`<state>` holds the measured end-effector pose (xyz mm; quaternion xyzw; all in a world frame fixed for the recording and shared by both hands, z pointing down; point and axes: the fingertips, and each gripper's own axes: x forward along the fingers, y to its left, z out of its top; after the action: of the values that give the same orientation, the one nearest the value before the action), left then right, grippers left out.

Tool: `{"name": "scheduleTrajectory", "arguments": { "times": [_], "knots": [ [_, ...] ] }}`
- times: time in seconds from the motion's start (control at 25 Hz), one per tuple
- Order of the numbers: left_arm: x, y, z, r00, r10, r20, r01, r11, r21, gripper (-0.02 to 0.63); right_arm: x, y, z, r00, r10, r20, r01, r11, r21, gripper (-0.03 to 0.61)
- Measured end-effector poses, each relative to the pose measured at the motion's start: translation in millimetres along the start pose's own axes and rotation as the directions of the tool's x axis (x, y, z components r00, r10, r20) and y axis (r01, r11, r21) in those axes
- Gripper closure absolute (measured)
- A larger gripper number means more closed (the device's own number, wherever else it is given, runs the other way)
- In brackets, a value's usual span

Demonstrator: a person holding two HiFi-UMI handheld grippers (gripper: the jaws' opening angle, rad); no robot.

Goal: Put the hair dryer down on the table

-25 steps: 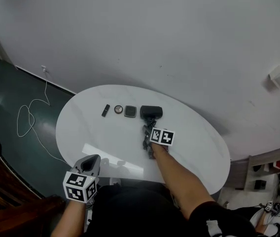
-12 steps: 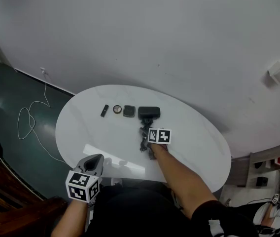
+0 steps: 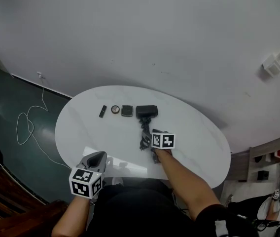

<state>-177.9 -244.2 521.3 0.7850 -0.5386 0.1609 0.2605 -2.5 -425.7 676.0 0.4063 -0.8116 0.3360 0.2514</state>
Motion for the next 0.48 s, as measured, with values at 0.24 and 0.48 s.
{"name": "scheduleTrajectory", "arguments": {
  "times": [0.24,0.48],
  "knots": [
    [8.5,-12.1,15.2,0.998,-0.051,0.026,0.050,0.998,0.033,0.603,-36.1,11.5,-4.8,0.998,0.007,0.055,-0.006,1.000,-0.023,0.333],
    [14.0,-23.8,22.5,0.994,-0.103,0.026,0.101,0.992,0.072,0.603,-75.8,47.3,-8.5,0.993,0.062,0.096,-0.057,0.997,-0.048,0.335]
  ]
}}
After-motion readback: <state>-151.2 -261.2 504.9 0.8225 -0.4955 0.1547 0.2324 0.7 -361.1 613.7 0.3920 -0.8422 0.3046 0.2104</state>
